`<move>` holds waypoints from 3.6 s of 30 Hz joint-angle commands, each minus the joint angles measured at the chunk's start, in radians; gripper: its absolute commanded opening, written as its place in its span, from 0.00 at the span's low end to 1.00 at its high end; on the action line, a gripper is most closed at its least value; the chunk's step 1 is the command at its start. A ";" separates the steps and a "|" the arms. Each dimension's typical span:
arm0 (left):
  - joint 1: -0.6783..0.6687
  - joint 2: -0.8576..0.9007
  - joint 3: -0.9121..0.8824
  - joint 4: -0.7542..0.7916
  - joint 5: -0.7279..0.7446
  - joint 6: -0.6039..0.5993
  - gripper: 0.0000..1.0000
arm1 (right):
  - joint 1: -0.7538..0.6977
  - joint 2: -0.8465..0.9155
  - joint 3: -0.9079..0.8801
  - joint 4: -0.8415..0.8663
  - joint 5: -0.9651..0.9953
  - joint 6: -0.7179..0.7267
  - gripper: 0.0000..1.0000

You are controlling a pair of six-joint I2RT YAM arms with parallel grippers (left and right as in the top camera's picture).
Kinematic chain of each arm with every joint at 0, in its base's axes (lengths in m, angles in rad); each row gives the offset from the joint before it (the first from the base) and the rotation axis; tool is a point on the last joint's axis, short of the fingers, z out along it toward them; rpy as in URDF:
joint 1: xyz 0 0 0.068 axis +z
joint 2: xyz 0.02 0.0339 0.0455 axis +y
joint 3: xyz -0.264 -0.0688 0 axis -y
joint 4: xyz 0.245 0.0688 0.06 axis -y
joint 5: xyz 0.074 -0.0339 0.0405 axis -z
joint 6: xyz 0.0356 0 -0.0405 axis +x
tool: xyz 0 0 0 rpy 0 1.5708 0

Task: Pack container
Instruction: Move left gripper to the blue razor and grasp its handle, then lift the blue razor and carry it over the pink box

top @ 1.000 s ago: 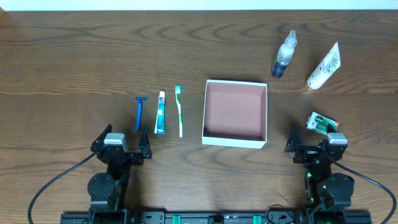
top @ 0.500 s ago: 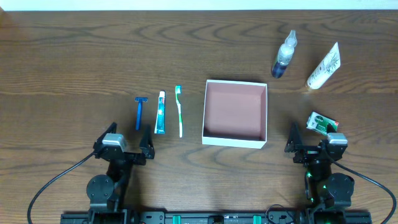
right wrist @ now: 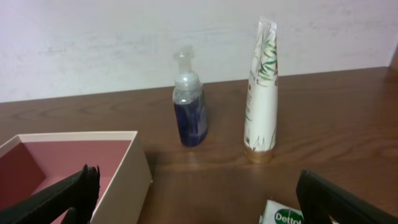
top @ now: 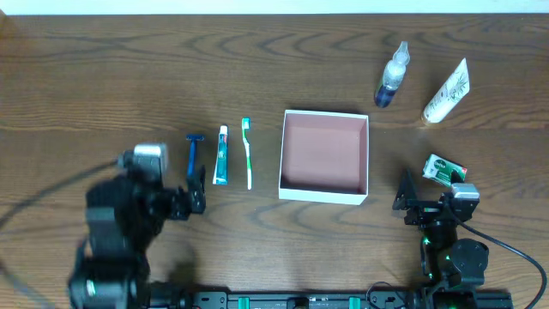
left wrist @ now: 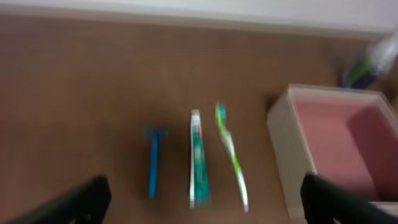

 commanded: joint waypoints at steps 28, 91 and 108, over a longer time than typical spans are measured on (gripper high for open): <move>-0.048 1.023 0.586 -0.362 -0.247 0.083 0.98 | -0.005 -0.006 -0.002 -0.004 -0.004 -0.010 0.99; 0.068 1.402 0.573 -0.213 -0.159 0.072 0.14 | -0.005 -0.006 -0.002 -0.004 -0.004 -0.010 0.99; 0.068 1.252 0.644 -0.240 -0.132 0.006 0.06 | -0.005 -0.006 -0.002 -0.004 -0.004 -0.010 0.99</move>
